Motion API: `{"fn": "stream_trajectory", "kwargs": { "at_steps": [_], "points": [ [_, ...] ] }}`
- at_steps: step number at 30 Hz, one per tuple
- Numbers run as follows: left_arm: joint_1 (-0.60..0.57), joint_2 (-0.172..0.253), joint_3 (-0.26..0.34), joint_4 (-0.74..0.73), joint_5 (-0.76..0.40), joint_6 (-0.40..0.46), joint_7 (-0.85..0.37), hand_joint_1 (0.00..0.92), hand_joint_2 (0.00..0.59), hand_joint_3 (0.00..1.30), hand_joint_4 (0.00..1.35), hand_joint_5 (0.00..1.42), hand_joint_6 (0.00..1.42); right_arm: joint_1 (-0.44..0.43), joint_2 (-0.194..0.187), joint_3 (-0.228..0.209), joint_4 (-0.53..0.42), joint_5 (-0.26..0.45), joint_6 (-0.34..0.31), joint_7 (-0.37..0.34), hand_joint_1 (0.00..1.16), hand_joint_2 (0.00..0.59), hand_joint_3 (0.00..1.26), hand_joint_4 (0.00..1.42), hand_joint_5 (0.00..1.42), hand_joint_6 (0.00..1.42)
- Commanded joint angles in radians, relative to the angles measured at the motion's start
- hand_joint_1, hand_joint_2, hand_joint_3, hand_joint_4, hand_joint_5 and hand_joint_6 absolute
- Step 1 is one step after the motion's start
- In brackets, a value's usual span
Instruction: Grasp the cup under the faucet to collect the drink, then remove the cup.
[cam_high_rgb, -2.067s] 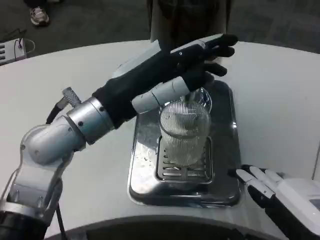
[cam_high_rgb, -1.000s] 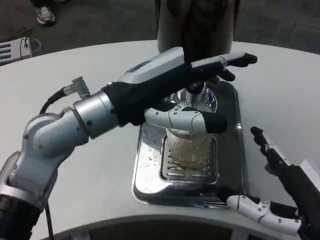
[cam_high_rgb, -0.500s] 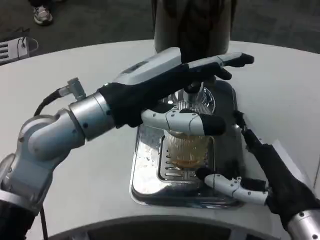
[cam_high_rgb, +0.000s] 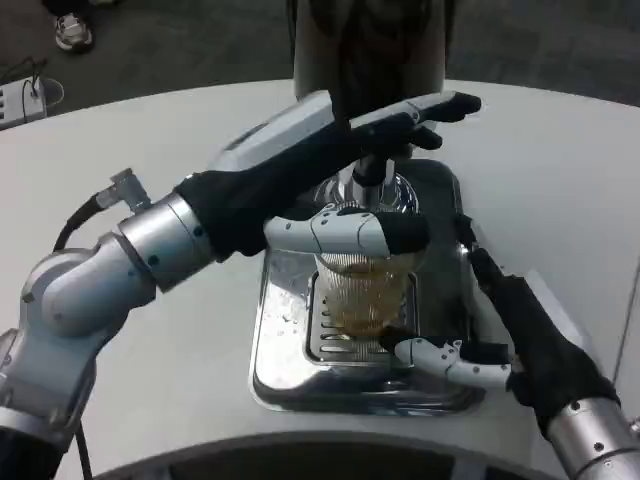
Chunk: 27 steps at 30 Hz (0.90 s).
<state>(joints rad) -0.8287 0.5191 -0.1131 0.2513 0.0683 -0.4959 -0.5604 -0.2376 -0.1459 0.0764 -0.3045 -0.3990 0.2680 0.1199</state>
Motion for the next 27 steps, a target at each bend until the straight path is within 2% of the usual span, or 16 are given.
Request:
{"fn": "stream_trajectory", "kwargs": {
  "at_steps": [1, 8, 12, 16, 19, 27],
  "points": [
    [0.039, -0.003, 0.02, -0.025, -0.01, 0.022, 0.005, 0.0, 0.0, 0.13, 0.1, 0.18, 0.24, -0.043, 0.008, 0.016, 0.043, 0.016, -0.025, -0.024, 0.81, 0.188, 0.0, 0.0, 0.0, 0.02],
    [0.078, -0.035, 0.083, -0.059, -0.042, 0.01, 0.07, 0.0, 0.003, 0.13, 0.1, 0.19, 0.24, -0.083, 0.01, 0.027, 0.086, 0.032, -0.031, -0.039, 0.81, 0.189, 0.0, 0.0, 0.0, 0.02],
    [0.106, -0.073, 0.137, -0.088, -0.064, -0.01, 0.14, 0.0, 0.011, 0.13, 0.1, 0.19, 0.25, -0.089, 0.005, 0.03, 0.094, 0.044, -0.032, -0.038, 0.81, 0.191, 0.0, 0.0, 0.0, 0.02],
    [0.138, -0.092, 0.169, -0.132, -0.071, -0.009, 0.179, 0.0, 0.014, 0.14, 0.11, 0.2, 0.28, -0.09, 0.003, 0.03, 0.098, 0.051, -0.034, -0.037, 0.81, 0.194, 0.0, 0.0, 0.0, 0.02],
    [0.174, -0.089, 0.185, -0.177, -0.069, 0.005, 0.193, 0.0, 0.017, 0.16, 0.14, 0.22, 0.3, -0.09, 0.002, 0.031, 0.1, 0.053, -0.035, -0.04, 0.81, 0.195, 0.0, 0.0, 0.0, 0.02],
    [0.4, -0.046, 0.269, -0.349, -0.015, 0.108, 0.233, 0.0, 0.022, 0.17, 0.14, 0.22, 0.3, -0.107, 0.005, 0.036, 0.122, 0.064, -0.044, -0.051, 0.8, 0.197, 0.0, 0.0, 0.0, 0.02]
  ]
}}
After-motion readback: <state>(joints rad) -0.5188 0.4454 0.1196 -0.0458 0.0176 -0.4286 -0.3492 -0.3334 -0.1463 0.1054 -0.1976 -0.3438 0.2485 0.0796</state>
